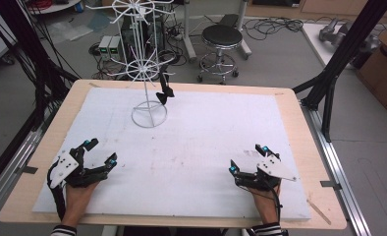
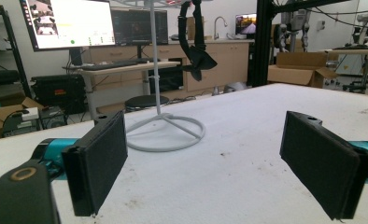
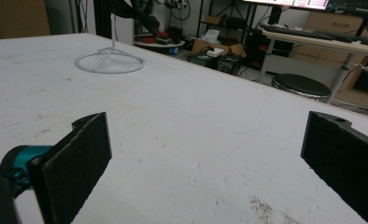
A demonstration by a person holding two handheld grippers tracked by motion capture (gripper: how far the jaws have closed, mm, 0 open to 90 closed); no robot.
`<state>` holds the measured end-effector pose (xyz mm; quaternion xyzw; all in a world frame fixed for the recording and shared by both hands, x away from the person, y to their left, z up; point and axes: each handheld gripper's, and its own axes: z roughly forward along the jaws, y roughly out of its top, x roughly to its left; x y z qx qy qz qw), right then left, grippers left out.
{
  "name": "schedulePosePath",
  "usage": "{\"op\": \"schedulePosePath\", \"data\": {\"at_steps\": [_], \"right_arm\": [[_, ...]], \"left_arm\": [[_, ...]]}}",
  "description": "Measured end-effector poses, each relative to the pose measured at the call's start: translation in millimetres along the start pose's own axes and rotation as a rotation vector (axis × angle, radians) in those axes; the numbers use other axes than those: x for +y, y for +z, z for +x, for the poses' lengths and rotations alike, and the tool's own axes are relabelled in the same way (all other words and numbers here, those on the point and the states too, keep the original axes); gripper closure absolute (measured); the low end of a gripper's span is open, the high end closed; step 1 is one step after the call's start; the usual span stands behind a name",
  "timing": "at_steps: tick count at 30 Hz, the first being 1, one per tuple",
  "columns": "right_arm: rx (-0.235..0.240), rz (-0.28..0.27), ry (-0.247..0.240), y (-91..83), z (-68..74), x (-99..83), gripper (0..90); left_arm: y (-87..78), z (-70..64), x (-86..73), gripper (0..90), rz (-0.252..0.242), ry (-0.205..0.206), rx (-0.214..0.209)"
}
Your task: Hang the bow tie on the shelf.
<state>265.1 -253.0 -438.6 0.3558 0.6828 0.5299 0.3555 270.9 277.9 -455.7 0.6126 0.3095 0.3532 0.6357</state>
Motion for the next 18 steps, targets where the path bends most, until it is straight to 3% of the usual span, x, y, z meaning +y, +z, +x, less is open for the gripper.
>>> {"op": "schedulePosePath", "data": {"at_steps": [4, 10, 16, 18], "right_arm": [[-0.020, 0.022, 0.012, 1.6, -1.7, -6.2, 0.8], [-0.027, -0.002, 0.029, 0.9, -3.4, -10.6, 0.8], [-0.045, -0.015, 0.005, 0.2, -0.2, -11.8, 0.8], [-0.054, -0.027, 0.025, -1.3, 0.1, -12.4, 0.8]], "left_arm": [[0.2, -0.1, -0.1, 15.2, -0.001, 0.001, 0.002], [0.1, 0.0, 0.0, 15.2, -0.001, 0.000, 0.000], [0.0, 0.0, 0.0, 15.2, 0.000, 0.001, -0.001], [0.0, 0.0, 0.0, 15.2, 0.000, 0.002, -0.001]]}}
